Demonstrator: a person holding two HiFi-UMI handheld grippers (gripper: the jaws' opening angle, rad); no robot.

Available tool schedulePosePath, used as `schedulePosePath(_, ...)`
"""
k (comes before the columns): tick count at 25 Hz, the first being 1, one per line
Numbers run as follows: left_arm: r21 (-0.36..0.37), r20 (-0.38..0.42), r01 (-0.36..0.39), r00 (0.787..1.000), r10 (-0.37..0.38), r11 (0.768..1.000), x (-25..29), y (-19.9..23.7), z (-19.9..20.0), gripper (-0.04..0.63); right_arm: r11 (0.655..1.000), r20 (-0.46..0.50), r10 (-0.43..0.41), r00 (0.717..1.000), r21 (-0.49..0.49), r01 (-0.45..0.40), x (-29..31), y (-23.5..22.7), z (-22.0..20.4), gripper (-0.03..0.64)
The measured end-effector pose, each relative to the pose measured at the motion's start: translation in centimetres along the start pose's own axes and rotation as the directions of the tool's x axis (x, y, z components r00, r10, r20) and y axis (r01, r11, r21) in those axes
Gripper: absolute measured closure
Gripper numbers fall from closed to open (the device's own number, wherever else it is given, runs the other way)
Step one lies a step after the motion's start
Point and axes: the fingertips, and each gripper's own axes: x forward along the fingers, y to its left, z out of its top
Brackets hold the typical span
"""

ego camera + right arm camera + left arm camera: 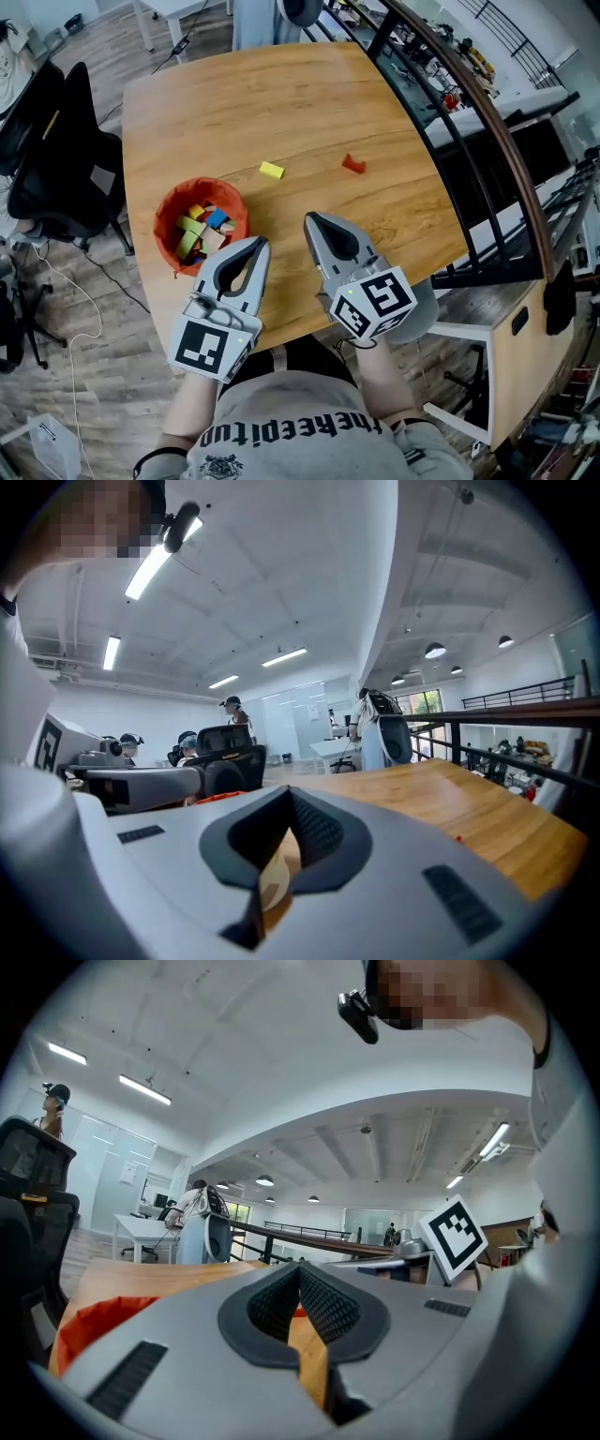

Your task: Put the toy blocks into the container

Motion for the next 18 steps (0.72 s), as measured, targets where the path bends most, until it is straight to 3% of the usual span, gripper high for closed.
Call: schedulePosePath(18, -0.018, -0.023, -0.211, 0.977, 0.210, 0.977, 2.8, 1.7, 0.1, 0.581, 0.973, -0.051, 0.228, 0.972, -0.030, -0.230, 6.3, -2.9, 1.3, 0.606)
